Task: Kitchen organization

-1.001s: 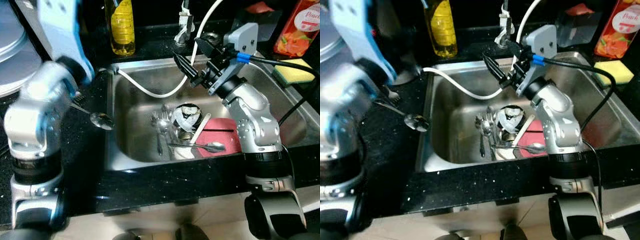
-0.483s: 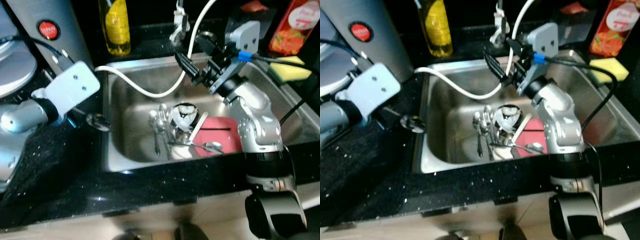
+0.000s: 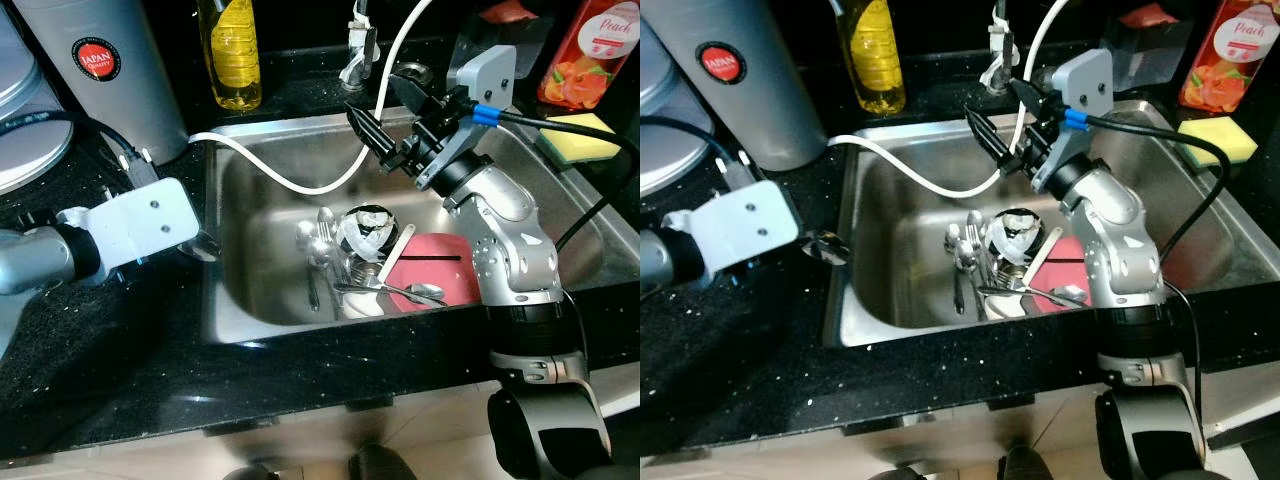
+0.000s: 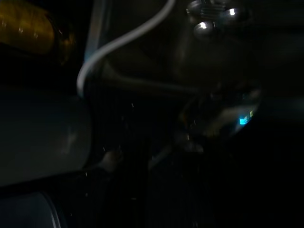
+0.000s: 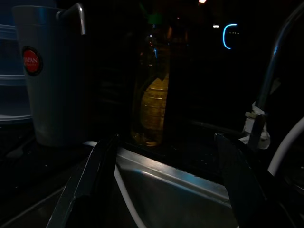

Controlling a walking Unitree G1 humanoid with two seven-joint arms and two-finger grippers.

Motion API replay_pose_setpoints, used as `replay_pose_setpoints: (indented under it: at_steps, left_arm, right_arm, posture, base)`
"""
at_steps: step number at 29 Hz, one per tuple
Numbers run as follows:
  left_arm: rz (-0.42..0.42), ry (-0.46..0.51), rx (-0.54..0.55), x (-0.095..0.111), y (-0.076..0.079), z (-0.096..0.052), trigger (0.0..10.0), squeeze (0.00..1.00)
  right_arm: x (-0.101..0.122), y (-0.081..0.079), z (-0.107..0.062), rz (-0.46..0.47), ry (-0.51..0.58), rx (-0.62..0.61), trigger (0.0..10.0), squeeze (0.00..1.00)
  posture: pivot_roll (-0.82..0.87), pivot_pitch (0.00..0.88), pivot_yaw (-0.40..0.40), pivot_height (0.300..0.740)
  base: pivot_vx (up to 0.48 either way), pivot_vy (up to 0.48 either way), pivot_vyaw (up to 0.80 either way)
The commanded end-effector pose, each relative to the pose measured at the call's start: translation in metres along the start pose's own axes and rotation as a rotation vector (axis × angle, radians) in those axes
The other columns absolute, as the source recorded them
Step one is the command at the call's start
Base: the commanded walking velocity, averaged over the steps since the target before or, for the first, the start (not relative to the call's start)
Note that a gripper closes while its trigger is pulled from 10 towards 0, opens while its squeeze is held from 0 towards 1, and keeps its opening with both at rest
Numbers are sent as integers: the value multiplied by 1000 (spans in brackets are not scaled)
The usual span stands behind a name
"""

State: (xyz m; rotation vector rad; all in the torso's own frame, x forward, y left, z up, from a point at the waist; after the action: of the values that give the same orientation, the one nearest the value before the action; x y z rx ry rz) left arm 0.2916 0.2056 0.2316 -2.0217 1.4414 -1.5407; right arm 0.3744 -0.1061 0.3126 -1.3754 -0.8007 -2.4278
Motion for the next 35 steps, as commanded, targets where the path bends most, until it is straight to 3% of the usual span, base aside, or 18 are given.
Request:
replay_pose_setpoints:
  at_steps: [1, 3, 7, 13, 21, 22, 23, 24, 25, 26, 27, 28, 35]
  left_arm:
    - [36, -47, -9, -7, -2, -3, 10000, 0]
    - [35, -60, -8, -10, -3, -6, 10000, 0]
    - [18, -120, -13, -25, -7, -31, 10000, 0]
    - [12, -162, 14, -37, -14, -37, 10000, 0]
    - [-11, -257, 66, -68, -29, -48, 10000, 0]
    - [-19, -264, 72, -75, -27, -45, 8902, 0]
    - [-19, -264, 72, -75, -27, -45, 8902, 0]
    - [-25, -262, 72, -77, -25, -42, 5373, 0]
    - [-30, -260, 71, -78, -22, -40, 4039, 0]
    - [-30, -260, 71, -78, -22, -40, 4039, 0]
    - [-37, -262, 74, -81, -20, -37, 1333, 0]
    - [-41, -262, 76, -83, -18, -35, 0, 0]
    - [-65, -246, 69, -87, -10, -30, 0, 0]
  right_arm:
    - [-3, -2, 0, 4, -9, 7, 10000, 0]
    - [-2, -1, 0, 3, -8, 6, 10000, 0]
    - [-2, -1, -1, 3, -6, 1, 10000, 0]
    - [-2, -1, -1, 5, -6, 1, 10000, 0]
    - [-1, -2, 1, 8, 0, 6, 10000, 0]
    - [-1, -2, 1, 8, 0, 7, 10000, 0]
    - [-1, -2, 1, 8, 0, 7, 10000, 0]
    - [-1, -2, 2, 8, 0, 8, 10000, 0]
    - [-1, -2, 2, 8, 0, 8, 10000, 0]
    - [-1, -2, 2, 8, 0, 8, 10000, 0]
    - [-1, -2, 2, 7, 0, 9, 10000, 0]
    - [-1, -2, 2, 7, 0, 9, 10000, 0]
    - [0, -1, 2, 2, -1, 11, 10000, 0]
  posture:
    - [-40, 97, 55, 740]
    - [-35, 100, 58, 740]
    - [-17, 108, 58, 740]
    - [-13, 109, 55, 740]
    - [-7, 110, 49, 740]
    - [-10, 108, 45, 740]
    - [-10, 108, 45, 740]
    - [-14, 107, 44, 740]
    - [-18, 106, 43, 740]
    - [-18, 106, 43, 740]
    - [-20, 105, 42, 740]
    - [-25, 104, 41, 740]
    - [-37, 95, 39, 740]
  base:
    - [0, 0, 0]
    - [0, 0, 0]
    - [0, 0, 0]
    - [0, 0, 0]
    - [0, 0, 0]
    - [0, 0, 0]
    - [0, 0, 0]
    - [0, 0, 0]
    - [0, 0, 0]
    - [0, 0, 0]
    - [0, 0, 0]
    - [0, 0, 0]
    - [0, 0, 0]
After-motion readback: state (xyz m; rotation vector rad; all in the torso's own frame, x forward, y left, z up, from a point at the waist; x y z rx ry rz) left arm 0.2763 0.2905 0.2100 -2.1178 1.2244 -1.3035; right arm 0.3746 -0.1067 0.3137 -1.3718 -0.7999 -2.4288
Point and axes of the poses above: a point about 5 cm out from each wrist's last joint towards the gripper, its own z axis pointing out of the wrist towards the gripper, its own x axis along the axis of the wrist's last joint, y = z × x, the point moved 5 cm from there along z, pointing out of the wrist towards the gripper, and after that the axes turned 9 degrees about -z, right-handed, at the moved point
